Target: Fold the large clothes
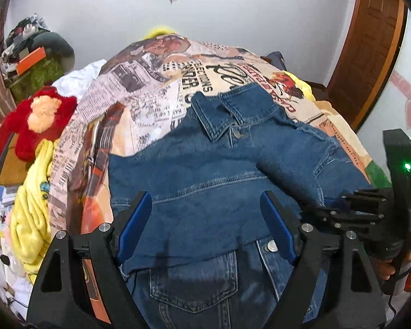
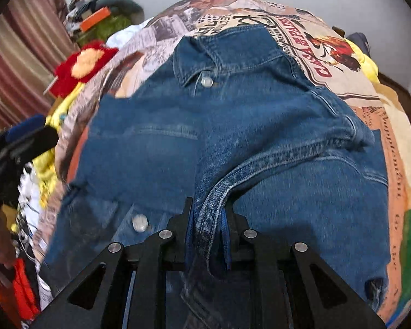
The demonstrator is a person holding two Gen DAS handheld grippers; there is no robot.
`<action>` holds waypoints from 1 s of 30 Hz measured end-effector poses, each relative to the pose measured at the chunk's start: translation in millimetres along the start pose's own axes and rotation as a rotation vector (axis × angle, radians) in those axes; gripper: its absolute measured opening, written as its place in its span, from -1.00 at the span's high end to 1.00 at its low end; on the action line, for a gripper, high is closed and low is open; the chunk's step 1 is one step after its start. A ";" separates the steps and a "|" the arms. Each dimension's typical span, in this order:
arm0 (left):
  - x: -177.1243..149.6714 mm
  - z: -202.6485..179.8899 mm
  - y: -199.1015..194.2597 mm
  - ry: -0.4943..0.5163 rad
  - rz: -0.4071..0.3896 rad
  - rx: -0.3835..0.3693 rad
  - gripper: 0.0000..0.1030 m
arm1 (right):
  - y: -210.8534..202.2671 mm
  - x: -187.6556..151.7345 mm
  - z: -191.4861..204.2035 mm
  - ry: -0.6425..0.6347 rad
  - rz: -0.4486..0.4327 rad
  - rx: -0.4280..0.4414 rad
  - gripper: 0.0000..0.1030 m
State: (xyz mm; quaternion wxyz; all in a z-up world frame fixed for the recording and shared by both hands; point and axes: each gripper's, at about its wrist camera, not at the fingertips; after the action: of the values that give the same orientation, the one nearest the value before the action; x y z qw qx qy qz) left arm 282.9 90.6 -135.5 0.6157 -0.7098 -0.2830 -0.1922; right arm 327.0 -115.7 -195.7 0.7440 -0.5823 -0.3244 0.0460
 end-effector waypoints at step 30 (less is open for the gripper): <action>26.5 -187.4 118.1 0.325 0.243 -0.203 -0.09 | -89.5 -62.3 -181.3 0.272 -0.115 -0.205 0.72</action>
State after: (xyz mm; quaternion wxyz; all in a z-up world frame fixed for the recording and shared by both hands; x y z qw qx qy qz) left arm 392.8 -98.9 -177.9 0.5974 -0.7567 -0.0715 -0.2559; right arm 347.7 -323.7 -162.4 0.7193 -0.6364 -0.2564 -0.1094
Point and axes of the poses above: each gripper's, at about its wrist camera, not at the fingertips, and y roughly the way its jaws point, z to its left, x to its top, and after that the axes turned 7 degrees about -y, right-handed
